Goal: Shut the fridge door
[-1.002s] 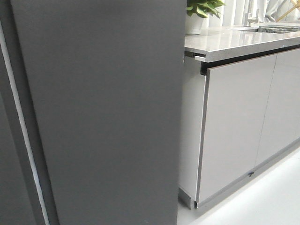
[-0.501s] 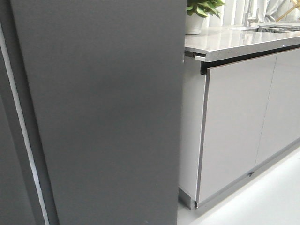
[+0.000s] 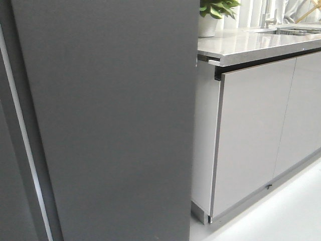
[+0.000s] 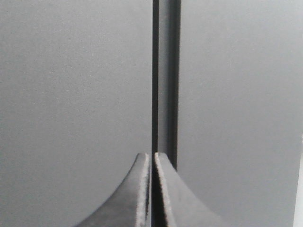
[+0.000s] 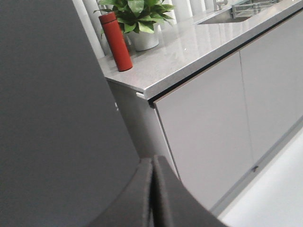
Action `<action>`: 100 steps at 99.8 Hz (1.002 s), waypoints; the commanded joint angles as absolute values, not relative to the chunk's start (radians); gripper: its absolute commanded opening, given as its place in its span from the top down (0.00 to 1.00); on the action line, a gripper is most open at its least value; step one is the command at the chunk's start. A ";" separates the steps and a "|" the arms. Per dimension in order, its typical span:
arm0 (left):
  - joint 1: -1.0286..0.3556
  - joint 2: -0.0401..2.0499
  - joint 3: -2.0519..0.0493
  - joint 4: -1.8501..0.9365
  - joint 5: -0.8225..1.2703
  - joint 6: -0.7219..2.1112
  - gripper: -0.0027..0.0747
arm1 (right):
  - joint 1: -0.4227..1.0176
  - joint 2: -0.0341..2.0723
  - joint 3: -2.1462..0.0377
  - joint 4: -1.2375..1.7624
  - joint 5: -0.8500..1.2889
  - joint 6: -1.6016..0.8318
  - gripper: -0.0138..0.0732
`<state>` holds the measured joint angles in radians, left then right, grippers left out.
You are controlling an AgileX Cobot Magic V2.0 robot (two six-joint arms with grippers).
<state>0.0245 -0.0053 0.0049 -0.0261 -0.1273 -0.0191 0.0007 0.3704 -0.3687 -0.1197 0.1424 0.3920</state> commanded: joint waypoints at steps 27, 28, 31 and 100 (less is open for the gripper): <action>0.023 -0.016 0.040 -0.030 -0.200 -0.023 0.99 | -0.009 0.028 -0.042 -0.084 -0.075 0.392 0.89; 0.023 -0.016 0.040 -0.030 -0.200 -0.023 0.99 | -0.009 0.016 -0.036 -0.084 -0.075 0.392 0.89; 0.023 -0.016 0.040 -0.030 -0.200 -0.023 0.99 | -0.006 -0.005 -0.025 -0.084 -0.075 0.392 0.89; 0.023 -0.016 0.040 -0.030 -0.200 -0.023 0.99 | 0.006 -0.031 0.037 0.000 -0.104 0.016 0.89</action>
